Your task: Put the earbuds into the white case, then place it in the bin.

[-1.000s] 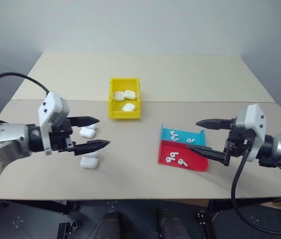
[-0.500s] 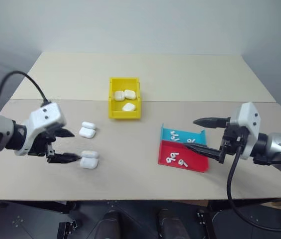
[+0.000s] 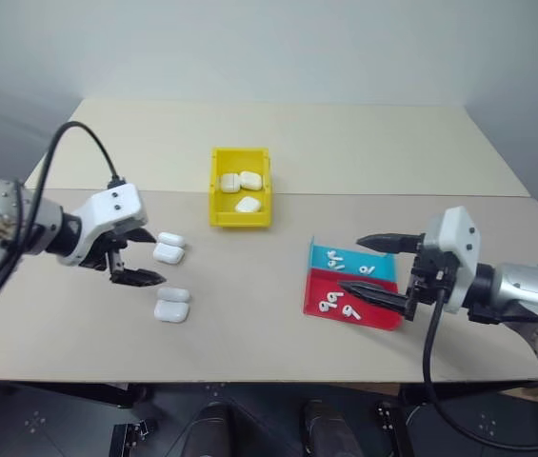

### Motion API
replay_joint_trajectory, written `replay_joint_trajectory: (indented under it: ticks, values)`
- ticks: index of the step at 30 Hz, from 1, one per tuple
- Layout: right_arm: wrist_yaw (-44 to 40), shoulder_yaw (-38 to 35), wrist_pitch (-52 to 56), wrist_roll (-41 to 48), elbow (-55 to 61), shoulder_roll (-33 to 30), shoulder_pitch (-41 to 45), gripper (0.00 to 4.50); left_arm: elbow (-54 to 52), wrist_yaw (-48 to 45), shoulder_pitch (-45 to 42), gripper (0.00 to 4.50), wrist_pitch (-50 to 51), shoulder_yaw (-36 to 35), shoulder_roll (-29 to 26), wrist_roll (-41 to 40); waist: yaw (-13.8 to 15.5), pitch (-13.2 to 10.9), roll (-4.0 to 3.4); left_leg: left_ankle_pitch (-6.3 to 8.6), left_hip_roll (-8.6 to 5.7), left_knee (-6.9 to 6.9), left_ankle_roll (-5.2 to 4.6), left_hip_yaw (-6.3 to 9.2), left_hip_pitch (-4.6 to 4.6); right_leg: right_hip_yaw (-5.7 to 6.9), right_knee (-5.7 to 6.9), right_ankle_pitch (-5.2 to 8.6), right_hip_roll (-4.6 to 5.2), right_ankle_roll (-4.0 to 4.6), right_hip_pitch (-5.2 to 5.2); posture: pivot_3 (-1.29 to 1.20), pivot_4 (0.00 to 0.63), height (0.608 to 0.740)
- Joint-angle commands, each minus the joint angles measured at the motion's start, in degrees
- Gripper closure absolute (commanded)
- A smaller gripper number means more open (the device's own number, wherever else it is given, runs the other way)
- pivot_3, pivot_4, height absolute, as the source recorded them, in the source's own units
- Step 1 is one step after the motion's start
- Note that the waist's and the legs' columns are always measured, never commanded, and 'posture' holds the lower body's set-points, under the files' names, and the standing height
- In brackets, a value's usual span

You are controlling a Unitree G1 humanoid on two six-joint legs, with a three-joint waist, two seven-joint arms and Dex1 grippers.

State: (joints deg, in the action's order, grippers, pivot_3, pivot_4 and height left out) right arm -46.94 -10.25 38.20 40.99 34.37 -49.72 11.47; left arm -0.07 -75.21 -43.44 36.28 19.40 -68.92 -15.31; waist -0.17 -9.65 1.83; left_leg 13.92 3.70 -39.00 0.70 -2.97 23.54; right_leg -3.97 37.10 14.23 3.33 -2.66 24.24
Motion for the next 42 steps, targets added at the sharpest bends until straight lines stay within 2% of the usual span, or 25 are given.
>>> replay_joint_trajectory:
  ticks: [1,4,8,15,20,26,33,39,42]
  values:
    - [0.47,-0.73,-1.4,-0.08,1.77,0.54,0.61,0.04,11.6,-7.05,-11.91,0.0,-0.51,7.36,3.68,10.63,0.39,-0.01,0.05,0.0,-0.01,-0.03,0.0,0.03,0.04,0.01,0.0,-0.01,-0.02,-0.01,0.0,0.0,0.15,0.74]
    - [0.82,-0.73,-1.67,-0.34,2.46,1.13,-0.25,0.04,19.77,-11.49,-19.72,0.0,5.21,12.82,8.42,15.79,0.82,-0.01,0.05,0.0,-0.01,-0.03,-0.01,0.03,0.09,0.01,-0.05,0.0,-0.01,-0.03,0.01,0.0,0.15,0.74]
    - [2.08,-0.57,-1.4,-0.24,3.48,2.0,-1.12,0.04,26.51,-14.11,-25.1,0.0,14.06,16.44,14.74,18.93,0.82,-0.01,0.05,0.03,-0.01,-0.06,-0.06,0.07,0.23,0.03,-0.09,0.04,0.0,-0.08,0.06,0.0,0.15,0.74]
    - [3.8,0.32,-1.43,-0.61,4.55,3.2,-1.92,0.04,34.11,-8.24,-28.77,0.0,27.52,16.74,22.57,21.92,0.27,-0.02,0.08,0.05,0.0,-0.12,-0.1,0.14,0.3,0.04,-0.07,0.05,0.0,-0.08,0.12,0.0,0.15,0.74]
    - [4.73,0.79,-1.11,-0.54,5.55,3.72,-2.18,0.04,35.69,-3.54,-29.93,0.0,33.0,17.0,25.97,22.79,0.12,-0.02,0.08,0.05,-0.02,-0.16,-0.11,0.16,0.3,0.05,-0.04,0.06,0.01,-0.1,0.1,0.0,0.15,0.74]
    - [5.37,0.87,-0.99,-0.32,6.0,3.79,-2.5,0.04,32.03,0.98,-27.63,0.0,33.92,15.67,25.61,22.23,-0.06,-0.02,0.08,0.06,-0.02,-0.16,-0.11,0.18,0.31,0.05,-0.02,0.06,0.02,-0.1,0.1,0.0,0.15,0.74]
    - [5.46,0.33,-0.7,0.42,6.59,3.44,-3.53,0.04,24.12,0.45,-26.25,0.0,36.21,13.56,20.33,18.99,-0.35,-0.03,0.08,0.05,-0.02,-0.16,-0.1,0.18,0.31,0.05,-0.01,0.06,0.02,-0.1,0.11,0.0,0.15,0.74]
    - [5.94,0.67,-0.68,0.55,6.27,3.87,-2.98,0.04,18.9,1.73,-25.91,0.0,39.49,15.52,15.69,18.19,-0.46,-0.02,0.08,0.05,-0.02,-0.16,-0.1,0.19,0.3,0.05,0.01,0.06,0.02,-0.1,0.11,0.0,0.15,0.74]
    - [6.5,1.01,-0.76,0.36,6.38,4.25,-3.19,0.04,14.32,5.18,-23.84,0.0,38.94,11.12,15.31,17.06,-0.38,-0.02,0.08,0.05,-0.02,-0.17,-0.1,0.2,0.28,0.05,0.02,0.05,0.02,-0.1,0.09,0.0,0.15,0.74]
